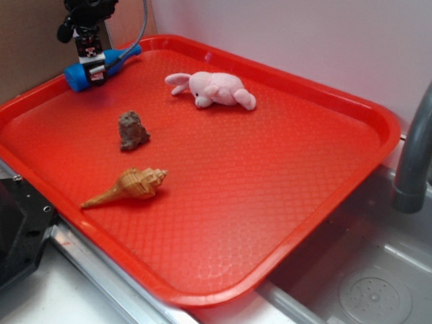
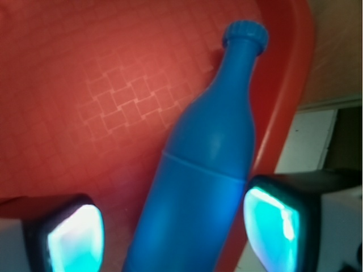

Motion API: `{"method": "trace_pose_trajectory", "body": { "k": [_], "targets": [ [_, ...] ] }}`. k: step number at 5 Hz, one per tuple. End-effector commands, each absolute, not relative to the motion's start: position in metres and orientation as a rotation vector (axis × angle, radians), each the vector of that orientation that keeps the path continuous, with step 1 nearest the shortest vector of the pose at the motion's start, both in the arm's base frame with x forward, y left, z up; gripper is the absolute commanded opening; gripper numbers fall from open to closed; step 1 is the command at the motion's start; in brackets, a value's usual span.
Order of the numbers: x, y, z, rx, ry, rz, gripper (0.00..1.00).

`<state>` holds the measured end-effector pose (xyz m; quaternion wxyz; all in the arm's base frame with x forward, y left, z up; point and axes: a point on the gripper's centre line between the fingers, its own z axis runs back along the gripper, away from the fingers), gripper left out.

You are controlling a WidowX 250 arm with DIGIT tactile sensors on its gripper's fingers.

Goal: Grab the blue bottle.

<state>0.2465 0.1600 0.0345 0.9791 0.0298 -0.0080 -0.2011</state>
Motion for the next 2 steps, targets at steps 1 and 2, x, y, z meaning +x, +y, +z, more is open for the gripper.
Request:
{"method": "trace_pose_trajectory", "body": {
  "k": [1, 2],
  "targets": [
    [0.2591, 0.1464, 0.0149, 0.049, 0.01, -0.459, 0.49],
    [0.2632, 0.1501, 0.0136, 0.044, 0.013, -0.453, 0.0]
  ]
}}
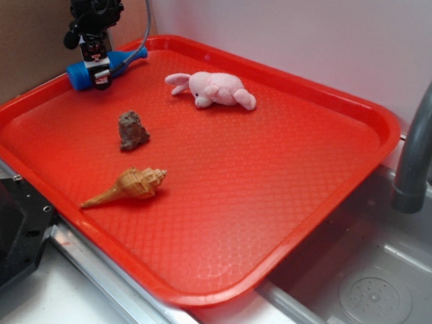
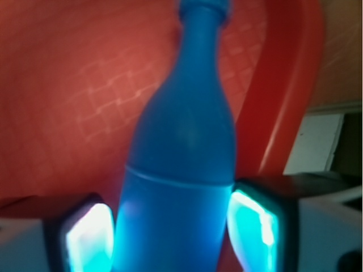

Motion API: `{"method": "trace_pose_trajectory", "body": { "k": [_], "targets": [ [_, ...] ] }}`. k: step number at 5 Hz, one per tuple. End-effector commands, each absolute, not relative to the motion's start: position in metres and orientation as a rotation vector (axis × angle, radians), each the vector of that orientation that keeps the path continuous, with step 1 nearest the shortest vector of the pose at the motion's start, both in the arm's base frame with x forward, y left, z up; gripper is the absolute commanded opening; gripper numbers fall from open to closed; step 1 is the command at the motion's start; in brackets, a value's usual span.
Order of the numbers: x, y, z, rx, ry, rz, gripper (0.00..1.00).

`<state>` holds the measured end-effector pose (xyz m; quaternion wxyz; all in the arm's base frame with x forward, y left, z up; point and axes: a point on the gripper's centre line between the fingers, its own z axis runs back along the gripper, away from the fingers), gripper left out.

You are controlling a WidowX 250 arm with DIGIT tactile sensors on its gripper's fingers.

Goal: Grab the blue bottle.

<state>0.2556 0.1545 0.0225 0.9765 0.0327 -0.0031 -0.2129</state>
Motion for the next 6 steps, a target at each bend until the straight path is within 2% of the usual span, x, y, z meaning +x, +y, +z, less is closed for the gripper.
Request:
{"method": "trace_pose_trajectory", "body": {
  "k": [1, 2, 3, 4, 5, 6],
  "targets": [
    [0.256, 0.147, 0.013, 0.05, 0.021, -0.459, 0.0],
    [0.257, 0.146, 0.016, 0.06, 0.024, -0.464, 0.0],
    [0.253, 0.141, 0.03, 0.072, -0.002, -0.462, 0.0],
    [0.232, 0.121, 0.065, 0.078, -0.036, -0.457, 0.0],
    [0.217, 0.093, 0.116, 0.007, -0.138, -0.439, 0.0],
    [0.204, 0.08, 0.168, -0.072, -0.184, -0.301, 0.0]
  ]
}}
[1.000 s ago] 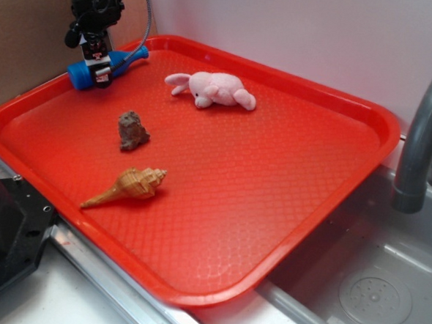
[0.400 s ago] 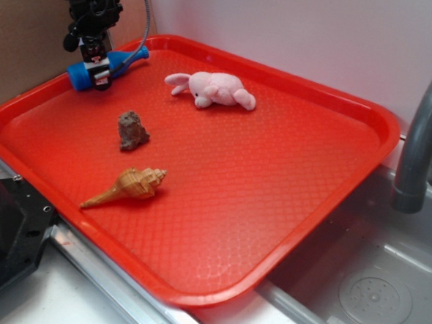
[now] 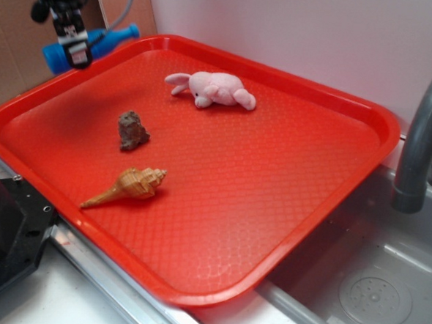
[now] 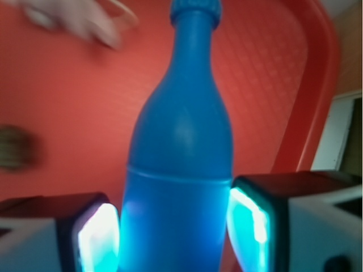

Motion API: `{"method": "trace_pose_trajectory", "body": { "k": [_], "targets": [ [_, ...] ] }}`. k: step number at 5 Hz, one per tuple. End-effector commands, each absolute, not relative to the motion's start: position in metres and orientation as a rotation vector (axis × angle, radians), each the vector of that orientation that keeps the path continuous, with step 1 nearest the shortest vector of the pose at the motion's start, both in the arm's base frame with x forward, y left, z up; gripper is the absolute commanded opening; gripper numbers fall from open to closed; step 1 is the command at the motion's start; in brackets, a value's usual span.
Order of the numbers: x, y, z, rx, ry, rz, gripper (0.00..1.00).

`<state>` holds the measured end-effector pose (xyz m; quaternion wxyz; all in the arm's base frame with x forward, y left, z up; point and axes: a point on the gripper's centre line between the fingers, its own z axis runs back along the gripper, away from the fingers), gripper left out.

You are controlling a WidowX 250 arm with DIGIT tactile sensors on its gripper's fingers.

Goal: Grab the blue bottle.

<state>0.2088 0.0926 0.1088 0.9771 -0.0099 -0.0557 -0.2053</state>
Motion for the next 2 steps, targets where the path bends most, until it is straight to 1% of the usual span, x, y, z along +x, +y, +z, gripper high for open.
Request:
{"method": "trace_pose_trajectory", "body": {
  "k": [1, 2],
  "targets": [
    [0.197, 0.07, 0.209, -0.163, -0.182, -0.234, 0.0],
    [0.197, 0.059, 0.199, -0.13, -0.201, -0.208, 0.0]
  ]
}}
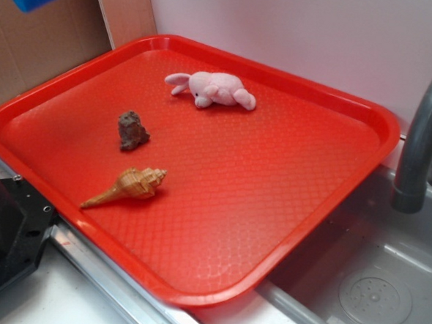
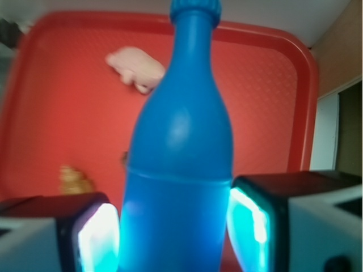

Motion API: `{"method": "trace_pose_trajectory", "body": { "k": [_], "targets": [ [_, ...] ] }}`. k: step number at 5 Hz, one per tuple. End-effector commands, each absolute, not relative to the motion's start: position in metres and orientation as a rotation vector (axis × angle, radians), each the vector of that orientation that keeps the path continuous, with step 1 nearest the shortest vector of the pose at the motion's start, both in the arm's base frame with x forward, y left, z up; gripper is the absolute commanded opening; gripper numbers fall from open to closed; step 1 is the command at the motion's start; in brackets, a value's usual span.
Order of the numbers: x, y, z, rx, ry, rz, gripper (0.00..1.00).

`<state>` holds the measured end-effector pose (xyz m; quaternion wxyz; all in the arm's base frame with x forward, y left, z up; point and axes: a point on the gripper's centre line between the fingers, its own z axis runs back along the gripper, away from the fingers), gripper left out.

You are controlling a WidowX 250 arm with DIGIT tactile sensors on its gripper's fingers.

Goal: Grab the blue bottle.

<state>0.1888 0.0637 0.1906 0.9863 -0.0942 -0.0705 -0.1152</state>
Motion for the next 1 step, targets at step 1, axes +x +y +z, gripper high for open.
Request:
{"method": "trace_pose_trajectory", "body": {
  "k": [1],
  "targets": [
    [0.2008, 0.0675, 0.1845, -0.093, -0.157, -0.15, 0.0]
  ]
}}
